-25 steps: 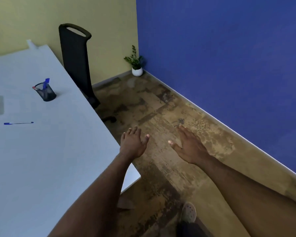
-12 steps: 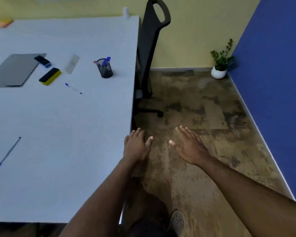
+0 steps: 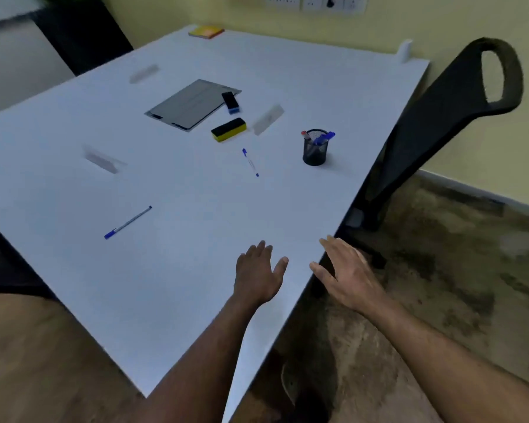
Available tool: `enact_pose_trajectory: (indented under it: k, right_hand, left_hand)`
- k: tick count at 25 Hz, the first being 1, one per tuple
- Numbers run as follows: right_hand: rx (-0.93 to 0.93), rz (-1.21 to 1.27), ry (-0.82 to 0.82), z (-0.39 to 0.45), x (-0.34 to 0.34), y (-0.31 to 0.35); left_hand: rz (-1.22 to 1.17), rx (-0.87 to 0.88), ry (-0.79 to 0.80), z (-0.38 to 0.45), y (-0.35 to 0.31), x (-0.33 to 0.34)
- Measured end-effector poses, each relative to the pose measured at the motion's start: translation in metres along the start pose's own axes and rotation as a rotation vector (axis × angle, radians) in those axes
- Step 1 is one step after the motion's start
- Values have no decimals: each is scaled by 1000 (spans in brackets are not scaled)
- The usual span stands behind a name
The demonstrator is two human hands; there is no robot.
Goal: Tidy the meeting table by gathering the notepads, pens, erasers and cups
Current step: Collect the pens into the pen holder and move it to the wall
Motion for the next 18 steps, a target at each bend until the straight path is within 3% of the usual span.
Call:
enact_pose_trajectory:
  k: [9, 12, 18]
  right_hand:
    - [-157, 63, 168, 163, 24, 3]
    - [-210, 110, 203, 221, 42, 9]
    - [-266, 208, 192, 345, 78, 19]
  left_hand:
    - [-139, -223, -26, 99, 34, -42]
    - [-234, -374, -35, 119, 72, -50]
    - [-342, -706, -208, 154, 156, -71]
Point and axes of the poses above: each hand's wrist, its own z-axis towards the middle knuckle, its own x-axis out of the palm, y = z × x, the point moved 7 cm from there along z, towards the middle knuckle, and after that the axes turned 8 degrees about -x, right-handed, at the moved point
